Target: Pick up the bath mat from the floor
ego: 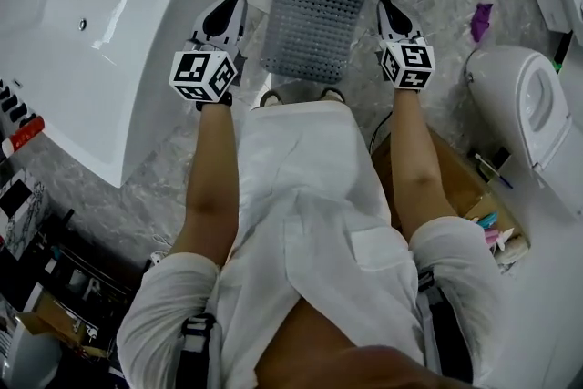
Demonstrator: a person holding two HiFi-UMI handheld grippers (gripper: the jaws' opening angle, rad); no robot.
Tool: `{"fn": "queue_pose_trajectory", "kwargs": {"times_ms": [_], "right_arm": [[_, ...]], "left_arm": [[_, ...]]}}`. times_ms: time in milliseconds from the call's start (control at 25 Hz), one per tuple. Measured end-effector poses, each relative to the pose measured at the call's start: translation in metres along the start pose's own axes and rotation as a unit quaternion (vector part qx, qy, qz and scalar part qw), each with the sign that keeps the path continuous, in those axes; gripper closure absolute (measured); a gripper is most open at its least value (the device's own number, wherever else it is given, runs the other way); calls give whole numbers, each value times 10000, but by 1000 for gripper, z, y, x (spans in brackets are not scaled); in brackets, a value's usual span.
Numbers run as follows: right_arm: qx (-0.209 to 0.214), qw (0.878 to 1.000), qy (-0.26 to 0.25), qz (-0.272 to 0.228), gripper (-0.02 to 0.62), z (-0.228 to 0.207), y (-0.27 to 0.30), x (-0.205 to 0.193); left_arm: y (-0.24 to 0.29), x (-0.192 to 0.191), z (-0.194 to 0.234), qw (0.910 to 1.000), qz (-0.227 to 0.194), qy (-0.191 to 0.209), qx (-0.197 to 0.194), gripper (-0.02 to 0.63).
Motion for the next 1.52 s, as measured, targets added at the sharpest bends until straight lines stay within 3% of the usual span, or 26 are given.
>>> {"fn": "queue_pose_trajectory", "kwargs": {"times_ms": [360,480,880,1040,1160,1360,1520], "right_arm": [[-15,9991,-3,431,559,-27,94,-112],[-154,9989,101,429,483,-39,122,-151],[-342,9942,408,933,389,-78,195,-292],[-368,9905,546,1206,373,-88,214,-328],[-368,9861,691,1467,360,-96,225,-351],[-370,9807,886,1703,349,-110,243,-373],[-283,9755,1053,1908,328,-111,254,-384]], "left_arm": [[100,-90,31,9996,-52,121,-266,567],[128,-118,41,9991,-142,155,-362,566],[195,-202,54,9966,-510,330,-562,566],[201,-199,47,9948,-727,212,-681,567],[200,-192,37,9926,-826,428,-775,568],[211,-197,28,9895,-492,1140,-738,568],[216,-203,25,9874,-274,1335,-807,568]]}}
Point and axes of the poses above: the fingertips, and each gripper's own axes: y forward along the fingers, z to its left, x out of its top, the point moved 6 cm from there along -y, backward along the fingers, and after that the axes turned 1 degree about -y, right-handed, at the moved point
